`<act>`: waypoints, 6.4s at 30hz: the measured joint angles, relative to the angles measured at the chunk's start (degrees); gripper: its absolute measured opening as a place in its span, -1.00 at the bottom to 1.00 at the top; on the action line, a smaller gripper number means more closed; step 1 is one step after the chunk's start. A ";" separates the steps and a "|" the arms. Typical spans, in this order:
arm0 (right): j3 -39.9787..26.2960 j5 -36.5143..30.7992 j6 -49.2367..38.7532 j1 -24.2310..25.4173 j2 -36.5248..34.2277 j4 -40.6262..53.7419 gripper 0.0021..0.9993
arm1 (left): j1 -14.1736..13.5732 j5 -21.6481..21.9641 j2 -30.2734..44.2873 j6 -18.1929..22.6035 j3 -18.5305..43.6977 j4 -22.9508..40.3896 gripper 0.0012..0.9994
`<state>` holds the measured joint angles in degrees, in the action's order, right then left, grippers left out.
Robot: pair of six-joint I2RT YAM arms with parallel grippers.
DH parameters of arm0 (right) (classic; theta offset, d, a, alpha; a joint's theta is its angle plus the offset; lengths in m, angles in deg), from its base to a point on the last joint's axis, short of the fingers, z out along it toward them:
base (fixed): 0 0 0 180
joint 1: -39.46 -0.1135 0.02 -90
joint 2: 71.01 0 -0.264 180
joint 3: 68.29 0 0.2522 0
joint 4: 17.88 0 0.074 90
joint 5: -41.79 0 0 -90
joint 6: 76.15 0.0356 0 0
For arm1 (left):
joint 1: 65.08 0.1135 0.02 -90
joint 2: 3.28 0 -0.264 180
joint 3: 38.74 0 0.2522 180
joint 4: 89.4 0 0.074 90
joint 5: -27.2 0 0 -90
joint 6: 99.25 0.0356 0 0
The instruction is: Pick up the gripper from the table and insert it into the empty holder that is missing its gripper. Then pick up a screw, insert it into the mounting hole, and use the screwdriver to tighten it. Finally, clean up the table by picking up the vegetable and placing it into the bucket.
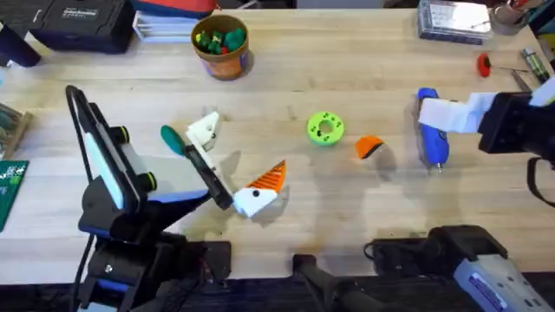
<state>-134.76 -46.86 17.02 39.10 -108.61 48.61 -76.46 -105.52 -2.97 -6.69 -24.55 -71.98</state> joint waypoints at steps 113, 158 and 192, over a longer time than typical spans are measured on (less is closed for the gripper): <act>-8.71 5.74 -0.80 -15.13 -27.60 10.14 -0.98 | 0.00 -2.97 -0.01 -4.78 0.00 0.22 0.97; 1.22 71.55 33.80 -20.28 -55.11 -54.12 -0.98 | 0.00 -2.97 -0.01 -4.78 0.00 0.20 0.97; -3.78 76.36 32.78 -21.68 -60.08 -49.43 -0.98 | 0.00 -3.17 0.01 -5.17 0.00 0.22 0.97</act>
<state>-138.54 29.50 49.80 17.42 -168.70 -0.82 -76.46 -108.69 -2.96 -11.87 -24.55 -71.76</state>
